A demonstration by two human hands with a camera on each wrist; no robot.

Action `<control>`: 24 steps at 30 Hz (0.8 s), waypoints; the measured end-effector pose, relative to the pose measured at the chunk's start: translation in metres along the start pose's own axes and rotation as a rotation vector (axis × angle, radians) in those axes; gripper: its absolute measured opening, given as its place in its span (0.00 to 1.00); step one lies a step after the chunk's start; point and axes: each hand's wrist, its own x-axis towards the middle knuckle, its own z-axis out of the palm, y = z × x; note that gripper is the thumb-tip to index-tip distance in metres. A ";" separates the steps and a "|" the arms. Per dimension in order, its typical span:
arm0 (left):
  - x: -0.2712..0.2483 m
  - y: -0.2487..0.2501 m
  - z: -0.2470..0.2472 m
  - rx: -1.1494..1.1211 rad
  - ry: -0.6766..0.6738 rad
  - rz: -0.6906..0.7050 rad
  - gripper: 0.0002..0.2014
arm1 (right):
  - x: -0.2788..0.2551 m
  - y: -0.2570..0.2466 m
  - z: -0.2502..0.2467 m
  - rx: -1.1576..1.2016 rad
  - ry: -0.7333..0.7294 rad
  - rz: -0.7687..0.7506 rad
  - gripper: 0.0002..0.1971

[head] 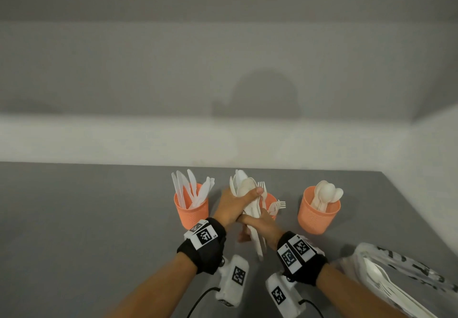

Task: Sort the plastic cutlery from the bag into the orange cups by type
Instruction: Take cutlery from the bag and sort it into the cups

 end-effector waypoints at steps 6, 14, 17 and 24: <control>0.010 0.013 -0.022 -0.012 0.040 0.026 0.15 | 0.002 0.005 -0.006 -0.089 0.065 -0.039 0.03; 0.020 0.026 -0.042 0.161 0.092 0.152 0.04 | 0.004 0.004 -0.011 -0.088 -0.058 -0.029 0.05; 0.024 0.024 -0.046 0.213 0.109 0.145 0.00 | 0.005 0.004 -0.012 -0.074 -0.113 0.027 0.03; 0.030 0.035 -0.053 0.299 0.076 0.140 0.06 | 0.005 0.000 -0.014 -0.042 -0.175 0.079 0.07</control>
